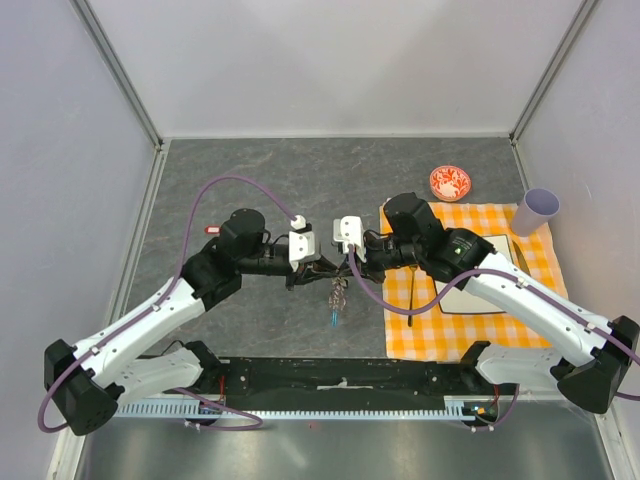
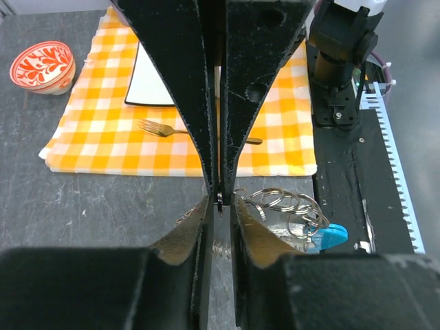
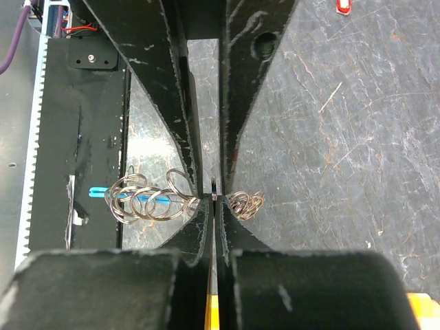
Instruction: Put the keys on the keyring
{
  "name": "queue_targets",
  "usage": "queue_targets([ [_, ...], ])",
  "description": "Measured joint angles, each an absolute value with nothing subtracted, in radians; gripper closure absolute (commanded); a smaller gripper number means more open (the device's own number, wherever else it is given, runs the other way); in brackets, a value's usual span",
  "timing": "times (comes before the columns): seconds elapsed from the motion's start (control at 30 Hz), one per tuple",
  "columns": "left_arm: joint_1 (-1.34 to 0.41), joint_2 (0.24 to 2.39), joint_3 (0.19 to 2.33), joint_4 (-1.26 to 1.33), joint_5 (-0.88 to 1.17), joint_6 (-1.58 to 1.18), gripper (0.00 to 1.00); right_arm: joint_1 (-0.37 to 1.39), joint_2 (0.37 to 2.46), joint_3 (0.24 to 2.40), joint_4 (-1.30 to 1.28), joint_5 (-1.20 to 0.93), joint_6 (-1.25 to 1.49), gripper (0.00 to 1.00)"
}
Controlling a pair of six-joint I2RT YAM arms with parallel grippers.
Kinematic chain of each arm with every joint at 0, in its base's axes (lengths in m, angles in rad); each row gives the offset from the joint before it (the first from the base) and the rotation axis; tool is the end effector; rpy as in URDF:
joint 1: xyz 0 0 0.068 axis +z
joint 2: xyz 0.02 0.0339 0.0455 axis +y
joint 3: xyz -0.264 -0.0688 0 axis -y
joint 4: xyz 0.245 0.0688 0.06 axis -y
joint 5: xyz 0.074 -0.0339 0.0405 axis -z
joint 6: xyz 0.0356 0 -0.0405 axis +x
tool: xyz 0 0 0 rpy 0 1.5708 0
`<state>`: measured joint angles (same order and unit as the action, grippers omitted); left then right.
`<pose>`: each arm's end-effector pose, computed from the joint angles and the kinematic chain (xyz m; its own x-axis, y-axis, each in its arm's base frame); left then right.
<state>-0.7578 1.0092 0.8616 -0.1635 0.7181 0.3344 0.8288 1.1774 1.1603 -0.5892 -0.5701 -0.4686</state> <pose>0.1484 -0.1727 0.3294 0.1092 0.2370 -0.9654 0.9917 0.0410 0.1222 0.1549 0.1974 0.3539 0.0721 -0.4840 -0.8721 -0.9950 0.0262 -0.0967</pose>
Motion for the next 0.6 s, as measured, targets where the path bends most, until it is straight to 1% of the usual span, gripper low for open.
queue_targets([
  [0.03,-0.758,1.011,0.867,-0.171,0.72,0.336,0.87,0.83,1.177,1.16,-0.588,-0.569,-0.469,1.0],
  [0.07,-0.758,1.015,0.872,-0.179,0.725,0.337,0.92,0.829,1.177,1.16,-0.585,-0.567,-0.469,1.0],
  [0.13,-0.758,1.02,0.879,-0.191,0.73,0.34,0.97,0.829,1.176,1.16,-0.586,-0.566,-0.469,1.0],
  [0.33,-0.759,1.042,0.908,-0.223,0.738,0.347,0.98,0.829,1.163,1.153,-0.588,-0.565,-0.468,1.0],
  [0.37,-0.76,1.044,0.913,-0.227,0.738,0.348,0.98,0.83,1.159,1.152,-0.588,-0.564,-0.468,0.99],
  [0.43,-0.762,1.045,0.921,-0.233,0.734,0.348,0.98,0.83,1.153,1.152,-0.585,-0.562,-0.466,0.91],
  [0.47,-0.762,1.045,0.923,-0.233,0.731,0.349,0.98,0.83,1.149,1.15,-0.58,-0.56,-0.462,0.78],
  [0.53,-0.762,1.04,0.924,-0.231,0.718,0.349,0.98,0.83,1.138,1.141,-0.566,-0.556,-0.449,0.66],
  [0.57,-0.764,1.036,0.923,-0.238,0.701,0.349,0.98,0.83,1.129,1.135,-0.547,-0.554,-0.442,0.56],
  [0.6,-0.764,1.032,0.92,-0.239,0.681,0.349,0.98,0.83,1.119,1.131,-0.529,-0.553,-0.433,0.53],
])
